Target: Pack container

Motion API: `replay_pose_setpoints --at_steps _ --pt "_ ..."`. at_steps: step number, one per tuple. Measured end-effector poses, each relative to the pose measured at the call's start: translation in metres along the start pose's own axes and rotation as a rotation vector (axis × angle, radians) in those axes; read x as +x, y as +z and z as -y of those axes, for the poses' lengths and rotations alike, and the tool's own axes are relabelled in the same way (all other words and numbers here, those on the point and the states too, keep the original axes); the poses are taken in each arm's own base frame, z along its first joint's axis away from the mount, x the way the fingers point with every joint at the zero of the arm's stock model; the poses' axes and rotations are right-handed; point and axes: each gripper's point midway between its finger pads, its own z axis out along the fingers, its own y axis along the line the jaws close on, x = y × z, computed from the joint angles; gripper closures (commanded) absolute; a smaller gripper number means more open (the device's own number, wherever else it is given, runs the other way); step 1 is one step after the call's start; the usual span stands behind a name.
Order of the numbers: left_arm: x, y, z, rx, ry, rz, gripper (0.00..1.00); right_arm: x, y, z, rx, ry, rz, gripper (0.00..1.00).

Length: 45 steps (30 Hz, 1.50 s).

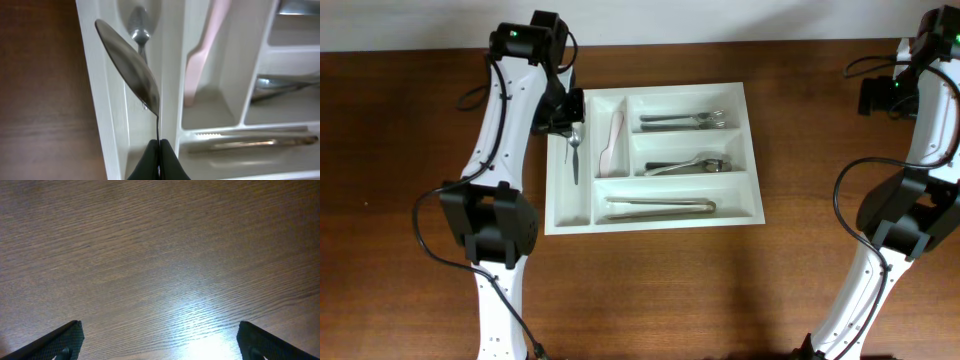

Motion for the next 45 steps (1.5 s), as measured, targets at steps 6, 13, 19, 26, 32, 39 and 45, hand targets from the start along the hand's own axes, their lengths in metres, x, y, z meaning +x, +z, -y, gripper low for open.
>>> replay_pose_setpoints --at_steps 6,13,19,26,32,39,45 --pt "-0.003 0.026 -0.006 -0.018 -0.019 -0.013 0.98 0.0 0.0 0.0 0.0 0.0 0.0 0.01" --pt "0.006 0.05 -0.011 -0.03 -0.028 -0.061 0.98 0.0 0.0 0.0 0.0 -0.001 0.0 0.01" --pt "0.005 0.061 -0.012 -0.029 -0.031 -0.057 0.93 0.0 0.0 0.0 0.0 0.0 0.0 0.01" --pt "-0.006 0.062 -0.01 -0.019 -0.03 -0.012 0.92 0.0 0.0 0.0 0.0 0.0 0.0 0.02" --pt "-0.014 0.063 -0.008 -0.012 -0.031 0.018 0.7 0.0 0.0 0.0 0.0 0.0 0.0 0.01" --pt "-0.023 0.061 -0.007 -0.011 0.019 0.054 0.27 0.0 0.0 0.0 0.0 0.0 0.0 0.01" --pt "-0.04 0.036 -0.007 0.001 0.05 0.13 0.19 0.0 0.0 0.0 0.0 -0.001 0.0 0.01"
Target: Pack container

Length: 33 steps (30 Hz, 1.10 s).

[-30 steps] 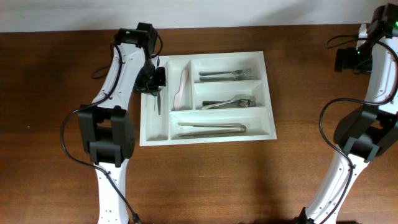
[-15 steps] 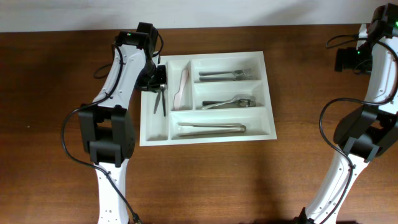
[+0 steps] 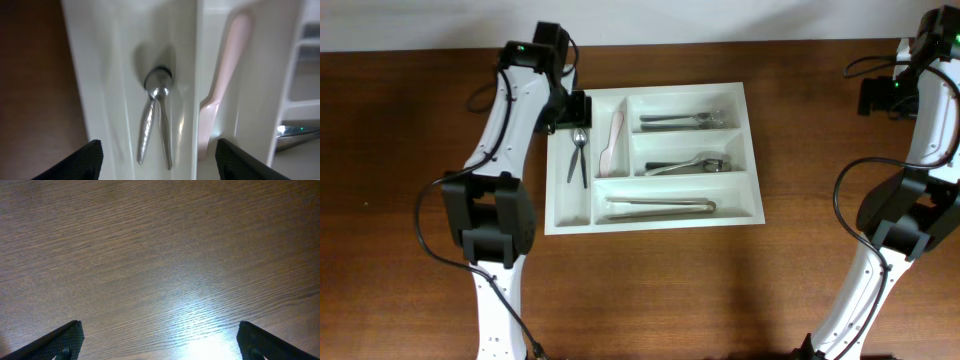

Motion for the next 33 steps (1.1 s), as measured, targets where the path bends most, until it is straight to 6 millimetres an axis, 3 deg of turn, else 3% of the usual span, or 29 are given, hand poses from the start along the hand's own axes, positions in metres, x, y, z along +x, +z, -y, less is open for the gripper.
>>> replay_pose_setpoints --at_steps 5,9,14,19,22,28,33 --pt "-0.02 -0.048 -0.003 0.008 0.07 0.122 0.08 0.0 0.0 0.0 0.0 0.001 0.0 0.01" --pt "-0.025 -0.113 -0.005 -0.019 0.112 0.254 0.07 0.0 0.0 0.0 0.0 0.0 0.0 0.01" --pt "-0.002 -0.208 -0.016 -0.101 0.12 0.406 0.06 0.0 0.0 0.0 0.0 0.0 0.0 0.01" --pt "0.029 -0.271 -0.022 -0.135 0.122 0.503 0.01 0.0 0.0 0.0 0.0 0.0 0.0 0.01" --pt "0.05 -0.287 -0.026 -0.147 0.122 0.499 0.01 0.0 0.0 0.0 0.0 0.0 0.0 0.01" --pt "0.097 -0.297 -0.035 -0.173 0.106 0.409 0.01 0.0 0.0 0.0 0.0 0.001 0.0 0.01" --pt "0.111 -0.313 -0.035 -0.157 0.058 0.443 0.01 0.0 0.0 0.0 0.0 0.0 0.0 0.01"
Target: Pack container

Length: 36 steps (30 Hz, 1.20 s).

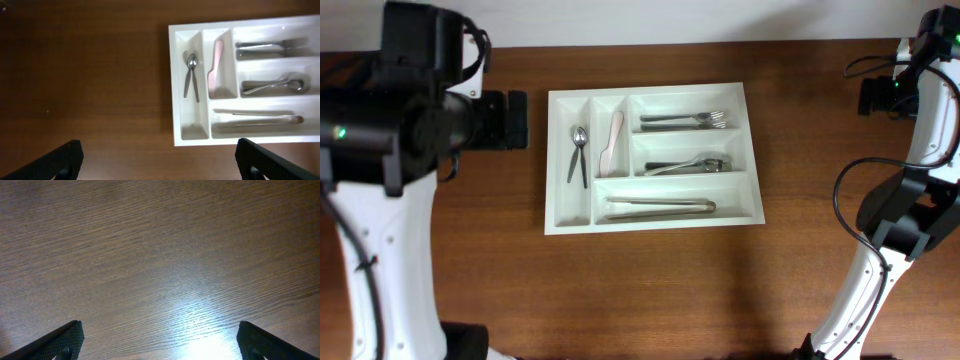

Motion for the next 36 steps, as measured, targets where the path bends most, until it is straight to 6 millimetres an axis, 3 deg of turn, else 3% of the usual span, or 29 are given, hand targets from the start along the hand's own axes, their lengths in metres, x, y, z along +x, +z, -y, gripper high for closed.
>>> replay_pose_setpoints --at_steps 6,10,14,22,25,29,31,36 --pt "0.028 -0.034 0.011 0.051 -0.02 0.034 0.01 0.0 0.0 0.0 0.0 0.0 0.0 0.01" --pt "0.07 -0.057 0.024 0.111 -0.01 0.033 0.01 0.0 0.0 0.0 0.0 0.0 0.0 0.01" --pt "0.111 -0.072 0.023 0.138 -0.069 0.038 0.01 0.0 0.0 0.0 0.0 0.0 -0.001 0.01" --pt "0.13 -0.092 0.016 0.242 -0.218 0.333 0.01 0.0 0.0 0.0 0.0 0.001 0.0 0.01" --pt "0.143 -0.081 0.017 0.27 -0.258 0.367 0.01 0.0 0.0 0.0 0.0 0.0 0.0 0.01" --pt "0.164 -0.038 0.027 0.273 -0.31 0.263 0.01 0.0 0.0 0.0 0.0 0.0 0.0 0.01" --pt "0.176 -0.007 0.034 0.261 -0.328 0.174 0.01 0.0 0.0 0.0 0.0 0.0 0.0 0.01" --pt "0.199 0.026 0.039 0.23 -0.335 0.055 0.01 0.0 0.0 0.0 0.0 0.0 0.0 0.01"
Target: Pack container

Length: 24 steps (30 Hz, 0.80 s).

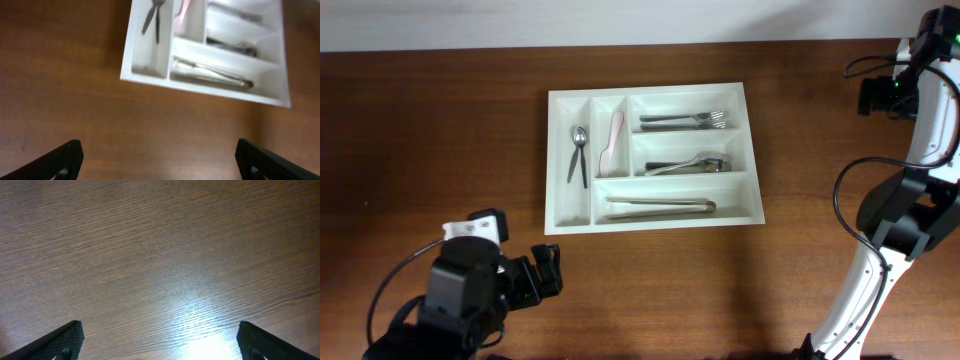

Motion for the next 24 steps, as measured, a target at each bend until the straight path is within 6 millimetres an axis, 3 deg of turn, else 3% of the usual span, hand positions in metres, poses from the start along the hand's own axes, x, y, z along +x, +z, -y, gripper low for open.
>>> replay_pose_setpoints --at_steps 8,14,24 --pt "0.005 0.004 -0.003 -0.015 0.001 -0.026 0.01 0.0 0.0 0.0 0.0 0.0 0.0 0.01" --pt "-0.002 0.004 -0.005 -0.033 0.1 0.005 0.01 0.0 0.0 0.0 0.0 0.0 0.0 0.01" --pt "-0.062 -0.004 0.029 0.061 0.32 0.27 0.01 0.0 0.0 0.0 0.0 0.0 0.0 0.01"
